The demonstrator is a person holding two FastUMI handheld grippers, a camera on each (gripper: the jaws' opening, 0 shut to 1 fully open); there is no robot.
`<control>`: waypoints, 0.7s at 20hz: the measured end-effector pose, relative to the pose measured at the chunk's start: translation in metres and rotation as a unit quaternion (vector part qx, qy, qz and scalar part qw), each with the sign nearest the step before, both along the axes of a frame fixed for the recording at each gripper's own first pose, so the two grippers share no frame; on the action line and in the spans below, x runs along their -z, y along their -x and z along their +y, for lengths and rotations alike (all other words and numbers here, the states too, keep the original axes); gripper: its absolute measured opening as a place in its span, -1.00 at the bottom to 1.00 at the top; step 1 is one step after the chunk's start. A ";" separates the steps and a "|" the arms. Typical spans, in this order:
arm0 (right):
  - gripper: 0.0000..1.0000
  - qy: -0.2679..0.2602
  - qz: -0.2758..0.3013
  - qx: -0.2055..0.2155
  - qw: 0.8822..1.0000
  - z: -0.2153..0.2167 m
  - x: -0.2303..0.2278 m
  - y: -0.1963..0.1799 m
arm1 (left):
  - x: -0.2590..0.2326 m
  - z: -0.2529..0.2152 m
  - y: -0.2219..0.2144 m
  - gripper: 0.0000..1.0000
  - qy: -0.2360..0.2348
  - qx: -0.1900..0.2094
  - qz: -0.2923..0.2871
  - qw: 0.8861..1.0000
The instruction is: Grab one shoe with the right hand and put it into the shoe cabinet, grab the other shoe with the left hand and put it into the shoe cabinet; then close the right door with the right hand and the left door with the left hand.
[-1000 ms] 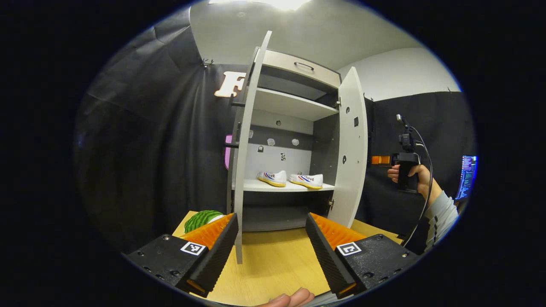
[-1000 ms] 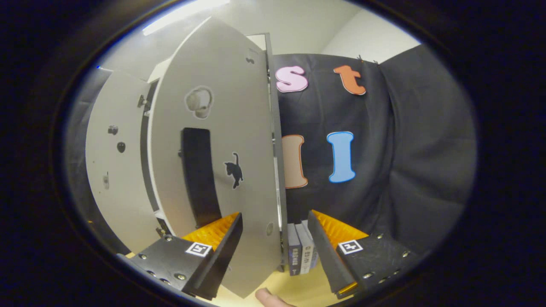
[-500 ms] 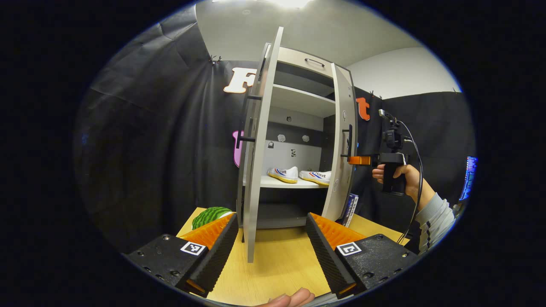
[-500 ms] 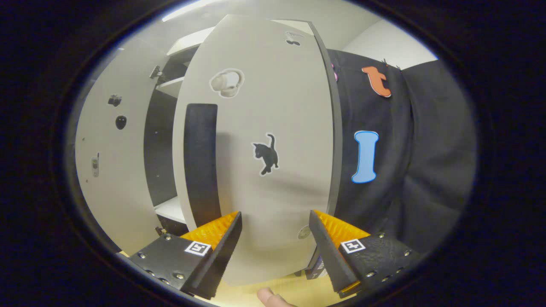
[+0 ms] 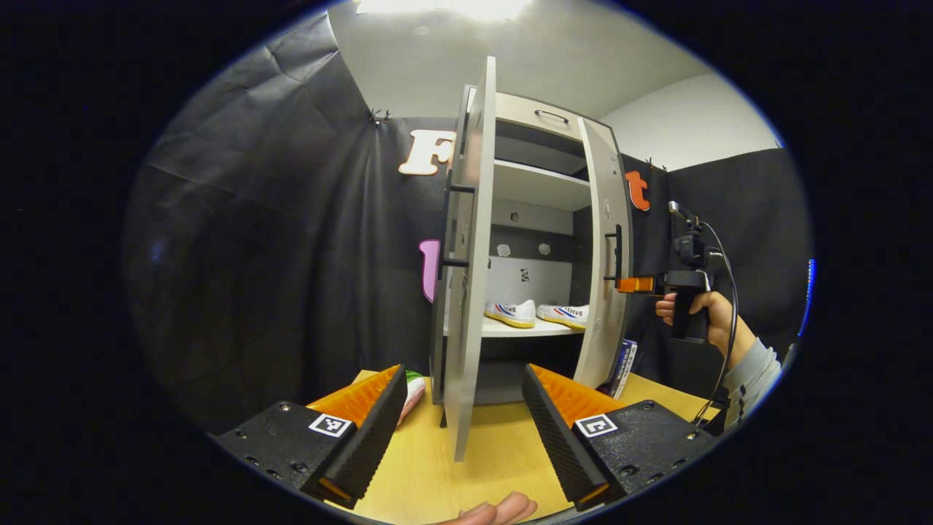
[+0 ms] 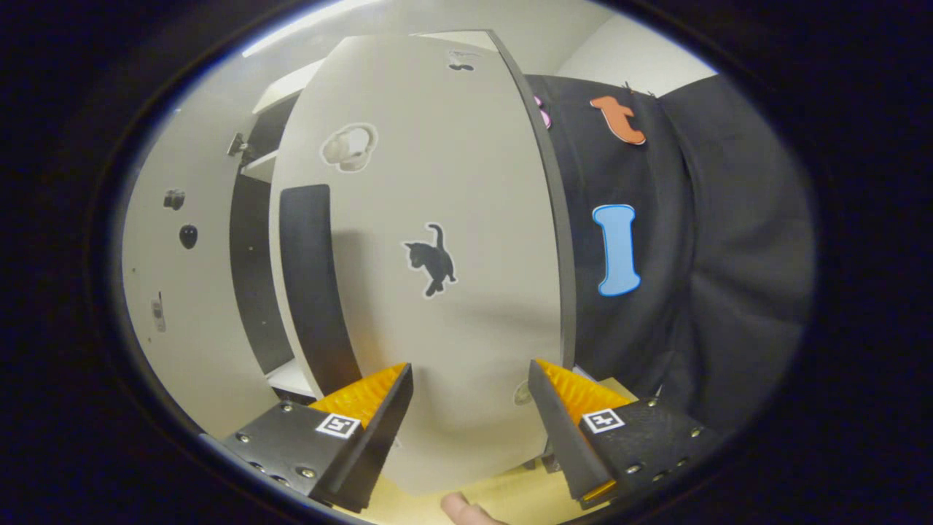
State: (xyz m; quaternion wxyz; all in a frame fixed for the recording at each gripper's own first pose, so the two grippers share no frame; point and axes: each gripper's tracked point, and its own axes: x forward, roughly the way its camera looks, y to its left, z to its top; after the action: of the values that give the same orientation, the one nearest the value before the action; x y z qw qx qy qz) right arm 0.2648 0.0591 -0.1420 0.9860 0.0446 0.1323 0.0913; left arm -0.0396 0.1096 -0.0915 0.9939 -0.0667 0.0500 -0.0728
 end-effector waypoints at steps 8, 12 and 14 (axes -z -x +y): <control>0.90 -0.023 -0.026 -0.049 0.998 -0.014 -0.007 0.068 | -0.031 0.058 -0.052 0.99 0.008 -0.035 -0.006 0.999; 0.90 -0.031 -0.038 -0.069 0.996 -0.024 -0.012 0.111 | -0.055 0.088 -0.087 0.91 0.003 -0.058 -0.011 0.998; 0.83 -0.039 -0.046 -0.092 0.994 -0.022 -0.013 0.139 | -0.059 0.095 -0.102 0.84 0.008 -0.058 -0.002 0.998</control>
State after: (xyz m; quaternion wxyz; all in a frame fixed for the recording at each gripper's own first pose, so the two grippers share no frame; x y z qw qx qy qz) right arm 0.1254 0.0370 -0.1291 0.9759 0.0668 0.0870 0.1887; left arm 0.0623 0.2048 -0.0326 0.9959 -0.0774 0.0432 -0.0153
